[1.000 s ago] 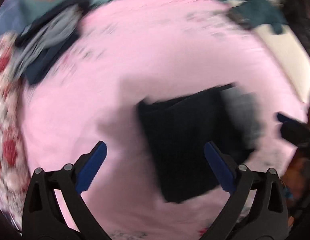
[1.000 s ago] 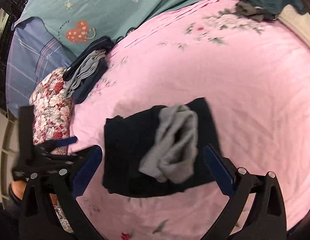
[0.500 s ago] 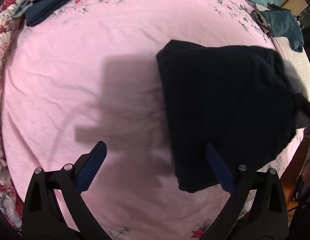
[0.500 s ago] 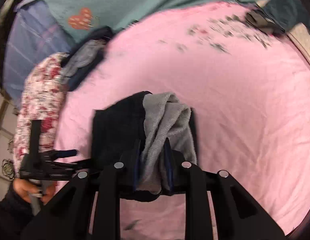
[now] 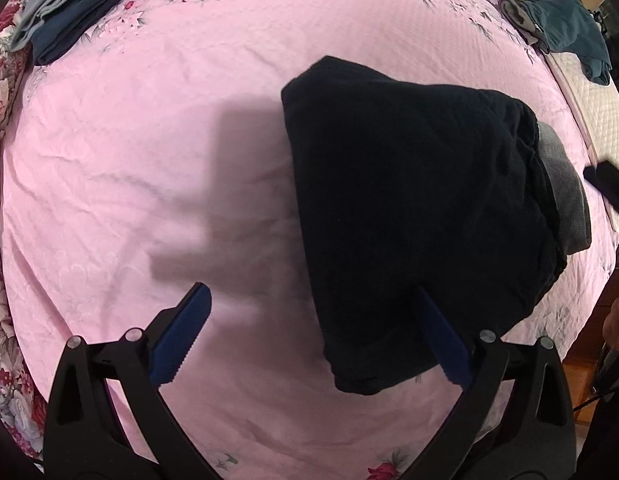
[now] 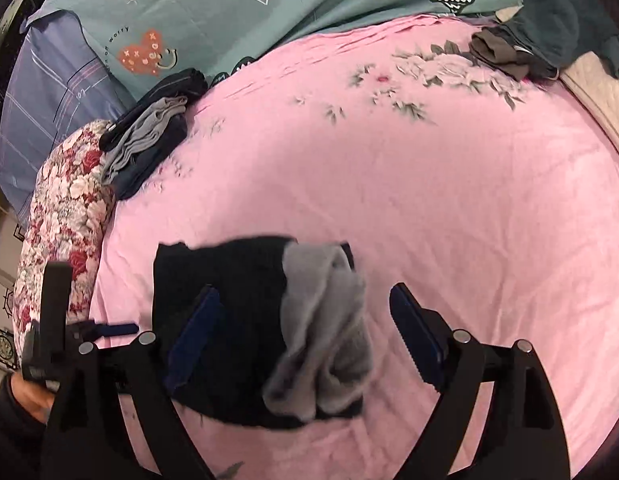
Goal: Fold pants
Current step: 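Press the folded bundle with the left tool while the right tool opens and withdraws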
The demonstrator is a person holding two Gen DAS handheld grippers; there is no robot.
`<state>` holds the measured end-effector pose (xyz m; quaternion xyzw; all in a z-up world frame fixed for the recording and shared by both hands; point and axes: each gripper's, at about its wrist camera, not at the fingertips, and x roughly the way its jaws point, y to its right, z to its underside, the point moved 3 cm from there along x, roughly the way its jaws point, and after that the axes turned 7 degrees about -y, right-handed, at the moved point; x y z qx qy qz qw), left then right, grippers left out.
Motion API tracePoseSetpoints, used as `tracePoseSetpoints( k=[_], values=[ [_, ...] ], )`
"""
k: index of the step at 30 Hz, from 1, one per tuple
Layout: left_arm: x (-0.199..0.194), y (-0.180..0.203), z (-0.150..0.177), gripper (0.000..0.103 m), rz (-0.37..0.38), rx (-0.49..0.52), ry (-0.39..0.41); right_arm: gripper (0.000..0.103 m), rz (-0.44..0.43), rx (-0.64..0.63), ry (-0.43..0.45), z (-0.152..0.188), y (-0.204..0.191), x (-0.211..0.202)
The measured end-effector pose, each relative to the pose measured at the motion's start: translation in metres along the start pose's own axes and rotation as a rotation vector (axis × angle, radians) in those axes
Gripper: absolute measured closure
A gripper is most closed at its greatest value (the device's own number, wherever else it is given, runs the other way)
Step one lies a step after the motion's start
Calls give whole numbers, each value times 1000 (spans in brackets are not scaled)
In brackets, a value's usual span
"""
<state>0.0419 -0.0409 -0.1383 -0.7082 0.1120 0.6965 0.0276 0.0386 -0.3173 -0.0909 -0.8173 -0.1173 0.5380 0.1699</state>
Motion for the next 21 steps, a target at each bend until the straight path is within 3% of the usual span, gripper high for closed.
tracePoseSetpoints(
  k=[1,3,4,8,11,15,17,20,21],
  values=[
    [2,5,-3,2,-4,-1,1,31,19,7,-25,-4,-1,10],
    [3,7,-3,2,-10,-2,3,41,153,24,-51,-13,7,32],
    [4,7,-3,2,-11,-1,2,40,199,51,-77,-15,17,46],
    [8,7,-1,2,-2,-10,-13,30,159,127,-67,-15,29,50],
    [8,8,-4,2,0,-11,-8,30,115,129,-40,-5,25,23],
    [10,8,-6,2,15,-14,-15,30,-4,119,-9,36,16,-26],
    [10,7,-6,2,16,-12,-19,30,50,73,-24,53,10,-28],
    [11,7,-7,2,12,-9,-20,29,263,29,-169,71,23,9],
    [12,7,-7,2,15,-9,-23,25,224,82,-163,73,31,13]
  ],
)
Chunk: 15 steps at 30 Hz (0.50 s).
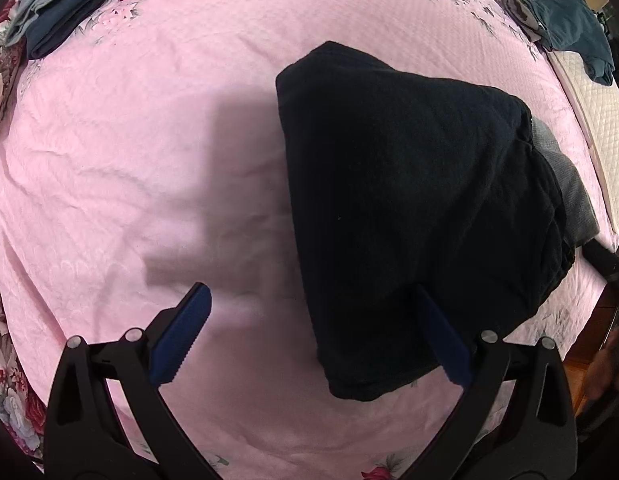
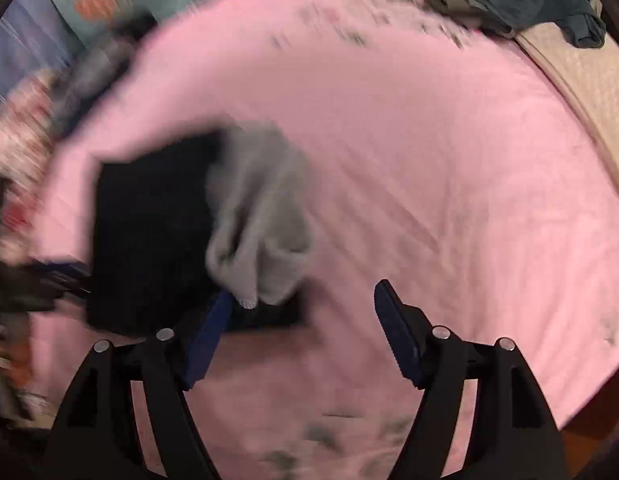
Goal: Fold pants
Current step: 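Press the folded bundle with the left tool while the right tool opens and withdraws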
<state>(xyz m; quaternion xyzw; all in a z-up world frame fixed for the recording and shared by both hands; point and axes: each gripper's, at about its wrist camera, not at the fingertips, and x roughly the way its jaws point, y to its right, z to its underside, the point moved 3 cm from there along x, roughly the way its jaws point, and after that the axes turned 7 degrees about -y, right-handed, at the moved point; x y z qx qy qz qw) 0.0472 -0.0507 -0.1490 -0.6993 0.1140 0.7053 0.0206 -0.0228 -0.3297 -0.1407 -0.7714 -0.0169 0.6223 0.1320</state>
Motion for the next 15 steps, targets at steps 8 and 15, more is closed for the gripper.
tracePoseSetpoints(
  k=[8,15],
  values=[
    [1,1,-2,2,4,-2,-8,24,-143,34,22,-7,-5,-26],
    [2,-2,-5,2,29,-4,-34,14,-247,123,94,-30,2,-27]
  ],
)
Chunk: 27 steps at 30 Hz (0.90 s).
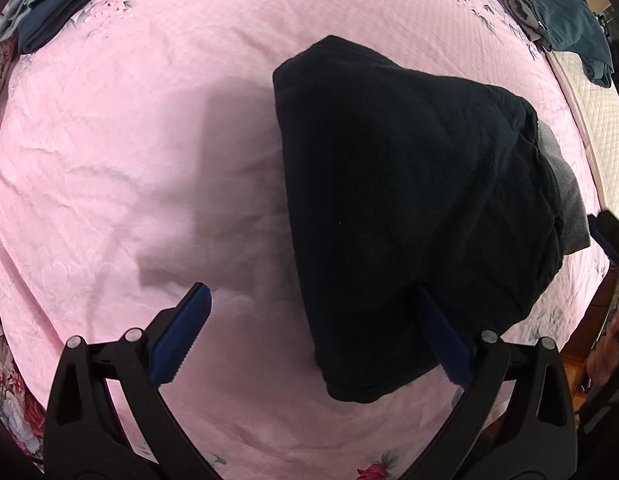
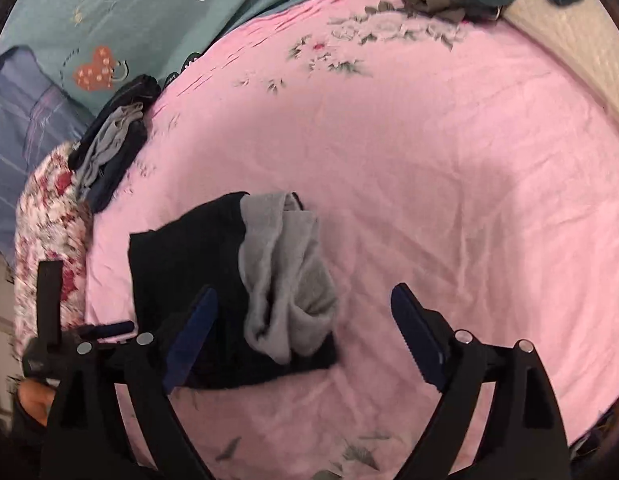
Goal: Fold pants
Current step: 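Press the folded bundle with the left tool while the right tool opens and withdraws, then grasp the navy bundle edge with the right tool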
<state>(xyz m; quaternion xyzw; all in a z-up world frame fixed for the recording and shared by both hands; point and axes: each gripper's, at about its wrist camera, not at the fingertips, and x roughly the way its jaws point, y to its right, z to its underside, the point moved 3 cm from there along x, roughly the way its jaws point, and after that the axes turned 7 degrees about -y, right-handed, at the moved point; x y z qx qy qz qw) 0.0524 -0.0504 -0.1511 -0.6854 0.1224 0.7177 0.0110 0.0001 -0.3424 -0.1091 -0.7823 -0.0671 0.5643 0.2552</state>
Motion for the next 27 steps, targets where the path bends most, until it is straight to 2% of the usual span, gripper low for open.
tracePoseSetpoints(
  k=[2,5,7,8,10,16,19,25,27],
  values=[
    [-1,0,-2,2,0,6,-4,14,-49,39,-35,-3,3,16],
    [0,2,-6,2,2,5,-10,16,-44,58,-122,1,9,44],
    [3,2,-7,2,4,-7,-24,22,25,-37,-111,10,0,49],
    [4,2,-8,2,4,-8,-26,22,92,-139,-119,15,-9,50],
    [2,2,-9,2,19,-4,-29,21,157,-214,-129,20,-11,50],
    [-23,-20,-20,2,89,-75,40,21,81,-170,-170,13,-5,48],
    [-14,-22,-34,2,106,-86,6,21,19,-122,-181,16,-5,44],
    [3,-9,-57,3,189,-82,-37,21,-22,-120,-173,20,-14,33],
    [10,-3,-62,3,204,-88,-63,21,-3,-102,-187,21,-10,38]
  ],
)
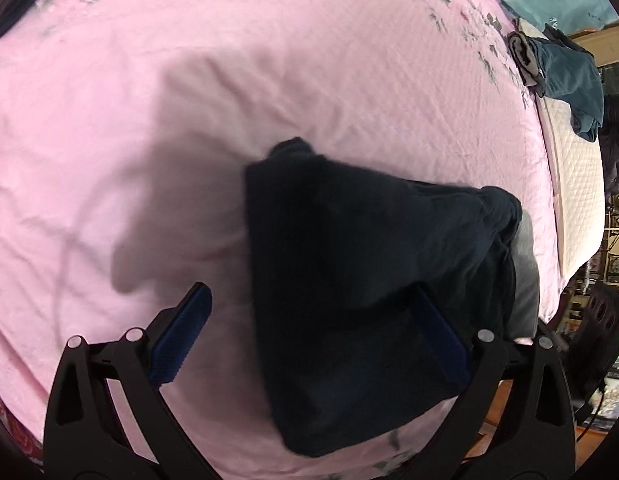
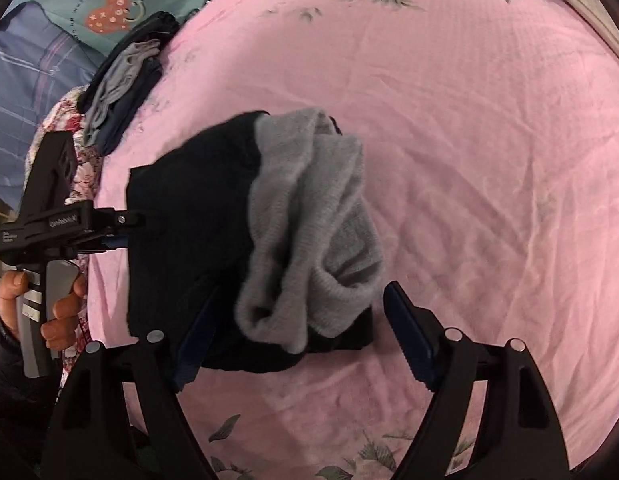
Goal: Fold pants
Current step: 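Grasp the navy bundle edge with the right tool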
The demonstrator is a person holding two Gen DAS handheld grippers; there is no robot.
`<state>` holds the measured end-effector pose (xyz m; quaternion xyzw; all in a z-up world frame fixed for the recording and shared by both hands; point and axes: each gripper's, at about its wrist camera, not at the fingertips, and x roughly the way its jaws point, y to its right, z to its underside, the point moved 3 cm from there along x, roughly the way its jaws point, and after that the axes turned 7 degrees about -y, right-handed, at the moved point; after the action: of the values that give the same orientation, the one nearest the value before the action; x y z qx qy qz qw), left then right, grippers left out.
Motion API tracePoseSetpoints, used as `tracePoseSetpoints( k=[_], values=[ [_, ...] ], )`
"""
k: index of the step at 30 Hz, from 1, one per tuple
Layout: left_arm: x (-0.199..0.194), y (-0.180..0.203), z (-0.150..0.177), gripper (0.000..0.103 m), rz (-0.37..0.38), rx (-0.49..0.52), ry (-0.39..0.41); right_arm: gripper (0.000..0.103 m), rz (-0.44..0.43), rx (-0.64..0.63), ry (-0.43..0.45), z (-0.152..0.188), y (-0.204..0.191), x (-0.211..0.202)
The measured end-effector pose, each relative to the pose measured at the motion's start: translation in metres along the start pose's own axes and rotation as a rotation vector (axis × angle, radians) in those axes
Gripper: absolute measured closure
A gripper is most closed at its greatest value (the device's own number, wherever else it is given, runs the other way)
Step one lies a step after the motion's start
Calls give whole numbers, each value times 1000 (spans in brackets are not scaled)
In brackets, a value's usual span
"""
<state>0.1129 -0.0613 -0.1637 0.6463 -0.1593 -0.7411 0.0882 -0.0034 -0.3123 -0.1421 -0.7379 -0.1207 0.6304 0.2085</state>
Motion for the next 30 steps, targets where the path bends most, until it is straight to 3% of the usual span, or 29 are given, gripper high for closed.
tracePoseSetpoints(
  k=[3,6,9,11,15,17,18,20,24,27,30],
  values=[
    [9,10,-1,8,-34,17,-6,21,28,-8,-10,5,-1,9],
    [13,16,-3,9,-84,43,5,18,181,-101,-16,7,-8,10],
    [11,13,-5,9,-77,36,-15,18,174,-97,-21,4,-8,-2],
    [1,13,-4,10,-38,14,-26,18,150,-120,48,0,-14,-25],
    [-30,11,1,8,-26,37,57,19,111,-125,265,-17,-21,-77],
    [-42,8,1,8,-50,32,107,33,49,-115,279,-26,-25,-80],
    [-45,6,-1,8,-78,29,134,48,-3,-119,252,-32,-29,-74],
    [-46,1,-3,8,-115,10,152,63,-65,-144,196,-43,-42,-54],
    [-37,-4,-4,8,-173,-13,163,75,-9,-129,115,-57,-48,-14],
    [-31,-15,-6,7,-160,-39,162,100,40,-54,106,-69,-30,4],
    [-17,-23,-15,2,-125,-78,137,100,-8,-42,105,-68,-17,7]
  ],
)
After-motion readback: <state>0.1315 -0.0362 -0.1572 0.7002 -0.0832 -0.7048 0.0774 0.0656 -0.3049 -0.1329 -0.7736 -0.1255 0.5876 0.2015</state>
